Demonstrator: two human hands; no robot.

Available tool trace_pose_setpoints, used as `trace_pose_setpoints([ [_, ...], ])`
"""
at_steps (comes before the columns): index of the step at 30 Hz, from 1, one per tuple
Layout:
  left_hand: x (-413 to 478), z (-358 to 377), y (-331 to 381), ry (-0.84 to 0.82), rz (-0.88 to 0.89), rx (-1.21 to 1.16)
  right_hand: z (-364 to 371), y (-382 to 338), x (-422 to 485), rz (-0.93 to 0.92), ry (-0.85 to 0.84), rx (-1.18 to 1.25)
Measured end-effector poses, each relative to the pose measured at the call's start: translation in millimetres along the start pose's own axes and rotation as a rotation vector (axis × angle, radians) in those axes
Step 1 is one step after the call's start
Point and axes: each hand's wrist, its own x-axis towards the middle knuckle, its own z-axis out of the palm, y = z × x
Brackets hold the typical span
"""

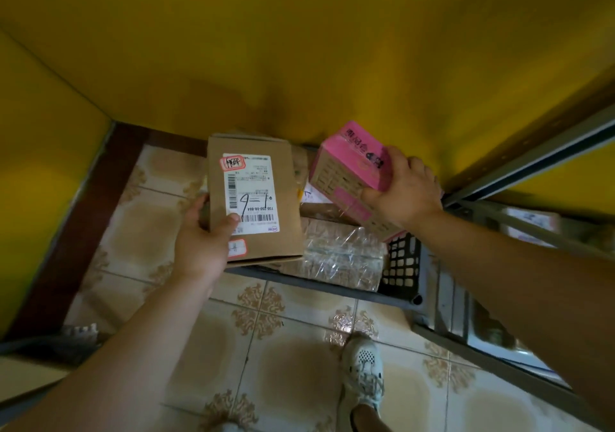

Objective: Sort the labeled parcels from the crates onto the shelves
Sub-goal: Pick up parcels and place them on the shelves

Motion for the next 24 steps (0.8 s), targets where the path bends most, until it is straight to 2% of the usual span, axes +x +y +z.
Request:
trace_pose_setpoints([
  [3,-15.2,-24.1,24.6,-0.014,0.018,-0.027,-27.0,-17.6,-36.4,0.046,0.068,0.119],
  [10,-79.6,-118.1,102.6,-0.076,0.143,-0.033,-105.2,-97.7,-159.4,0.170,0.117,0.696],
  [15,-136.7,-179.4,164.0,-0.045,0.264,0.008,-164.2,-147.3,-237.1,0.226,0.192,0.921],
  [19,-178.1,-209.0,208.5,-0.020,0.333,0.000,-208.8,-182.5,-277.0,0.150,0.172,0.996],
  [24,-228.4,-218.3,254.7,0.063,0.420,-0.065,-263.8,-201.2,-306.2,-0.041,0.202,0.991],
])
